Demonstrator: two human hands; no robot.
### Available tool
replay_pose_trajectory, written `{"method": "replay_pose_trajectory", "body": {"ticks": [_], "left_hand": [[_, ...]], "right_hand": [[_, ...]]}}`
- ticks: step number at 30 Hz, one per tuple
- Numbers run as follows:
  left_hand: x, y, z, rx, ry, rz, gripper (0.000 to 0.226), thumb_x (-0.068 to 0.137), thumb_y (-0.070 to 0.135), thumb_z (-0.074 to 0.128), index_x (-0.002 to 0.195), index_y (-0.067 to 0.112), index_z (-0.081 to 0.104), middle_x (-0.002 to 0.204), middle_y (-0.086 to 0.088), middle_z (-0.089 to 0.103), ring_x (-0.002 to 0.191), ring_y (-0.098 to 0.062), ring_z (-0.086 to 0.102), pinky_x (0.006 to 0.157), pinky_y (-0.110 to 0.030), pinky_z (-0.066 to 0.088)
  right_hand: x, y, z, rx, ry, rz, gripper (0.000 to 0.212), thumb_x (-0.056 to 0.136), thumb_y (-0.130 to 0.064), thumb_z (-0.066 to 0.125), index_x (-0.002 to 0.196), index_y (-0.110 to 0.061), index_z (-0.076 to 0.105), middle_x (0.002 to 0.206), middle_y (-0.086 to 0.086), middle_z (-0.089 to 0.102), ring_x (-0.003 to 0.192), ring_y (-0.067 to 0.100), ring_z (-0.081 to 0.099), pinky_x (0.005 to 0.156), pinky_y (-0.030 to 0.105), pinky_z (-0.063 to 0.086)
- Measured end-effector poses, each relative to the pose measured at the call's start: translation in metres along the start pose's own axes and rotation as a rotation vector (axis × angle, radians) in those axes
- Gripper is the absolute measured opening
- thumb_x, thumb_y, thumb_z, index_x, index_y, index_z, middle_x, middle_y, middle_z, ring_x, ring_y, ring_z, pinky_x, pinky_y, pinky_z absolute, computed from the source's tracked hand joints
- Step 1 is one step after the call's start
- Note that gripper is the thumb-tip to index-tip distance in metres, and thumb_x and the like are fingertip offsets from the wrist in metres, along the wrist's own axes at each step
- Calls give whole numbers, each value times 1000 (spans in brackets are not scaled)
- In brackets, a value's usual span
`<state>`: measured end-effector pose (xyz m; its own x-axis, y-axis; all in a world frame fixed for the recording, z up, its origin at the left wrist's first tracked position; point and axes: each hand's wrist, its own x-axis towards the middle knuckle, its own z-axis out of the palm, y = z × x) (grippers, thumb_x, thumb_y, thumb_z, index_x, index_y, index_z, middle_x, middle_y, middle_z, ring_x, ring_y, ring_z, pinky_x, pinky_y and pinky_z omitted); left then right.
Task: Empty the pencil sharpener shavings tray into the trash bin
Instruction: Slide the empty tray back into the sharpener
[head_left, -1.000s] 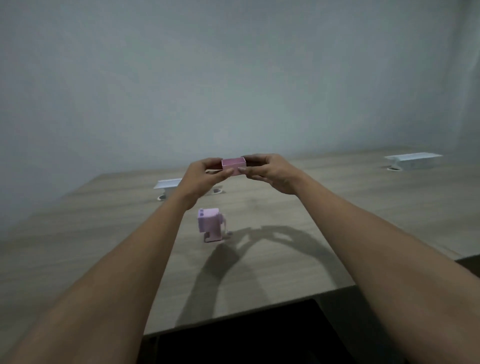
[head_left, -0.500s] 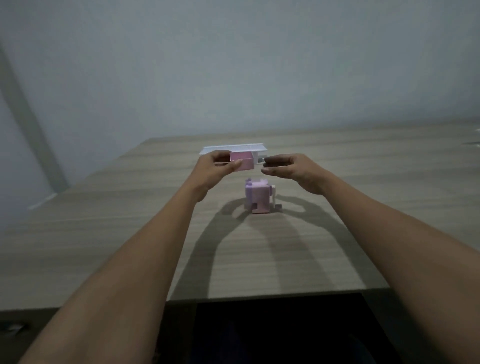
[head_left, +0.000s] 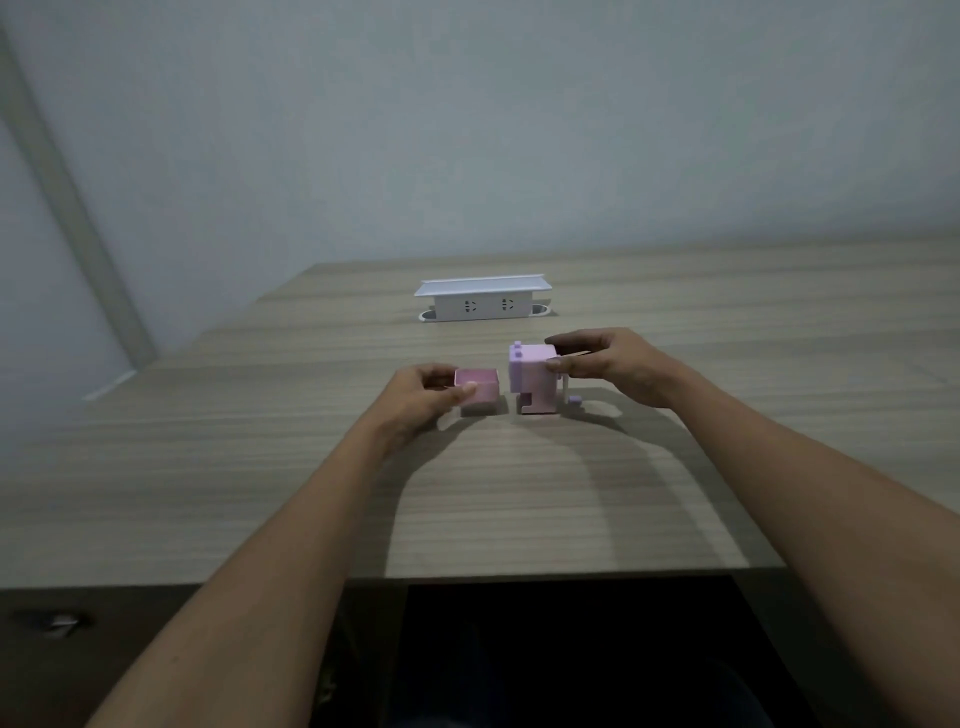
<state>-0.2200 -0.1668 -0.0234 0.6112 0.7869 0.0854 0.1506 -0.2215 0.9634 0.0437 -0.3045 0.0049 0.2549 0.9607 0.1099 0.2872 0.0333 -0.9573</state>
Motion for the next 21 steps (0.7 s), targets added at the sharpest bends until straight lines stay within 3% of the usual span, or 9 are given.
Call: {"method": "replay_pose_trajectory", "body": {"ticks": [5,11,15,21], "left_hand": [[-2,-7,10,9,-55,15,46,80,12,82,123,1,68,116,-18,74,93,-17,71,86,-23,57],[-1,-8,12,21,-41,37,46,82,10,80,124,-1,67,116,-18,74,93,-16,70,72,-10,56],[2,-9,16,22,-18,38,46,82,7,79,124,-5,65,117,-22,73,89,-18,69,68,-10,56],[5,-7,17,26,-45,14,48,80,11,82,124,-1,66,116,-20,74,92,-19,70,73,-17,56]], "right_hand": [[-1,2,3,7,7,-17,52,84,-10,79,133,-5,65,128,10,71,121,23,66,98,28,51],[1,4,4,22,9,-15,48,84,-10,79,130,-7,66,127,11,72,115,20,68,106,34,50],[1,5,5,42,2,-7,51,85,-11,78,134,-5,64,130,13,70,124,25,65,101,31,51],[-3,3,7,78,5,-2,48,88,-7,74,134,-6,62,132,14,67,112,20,66,96,26,51]]}}
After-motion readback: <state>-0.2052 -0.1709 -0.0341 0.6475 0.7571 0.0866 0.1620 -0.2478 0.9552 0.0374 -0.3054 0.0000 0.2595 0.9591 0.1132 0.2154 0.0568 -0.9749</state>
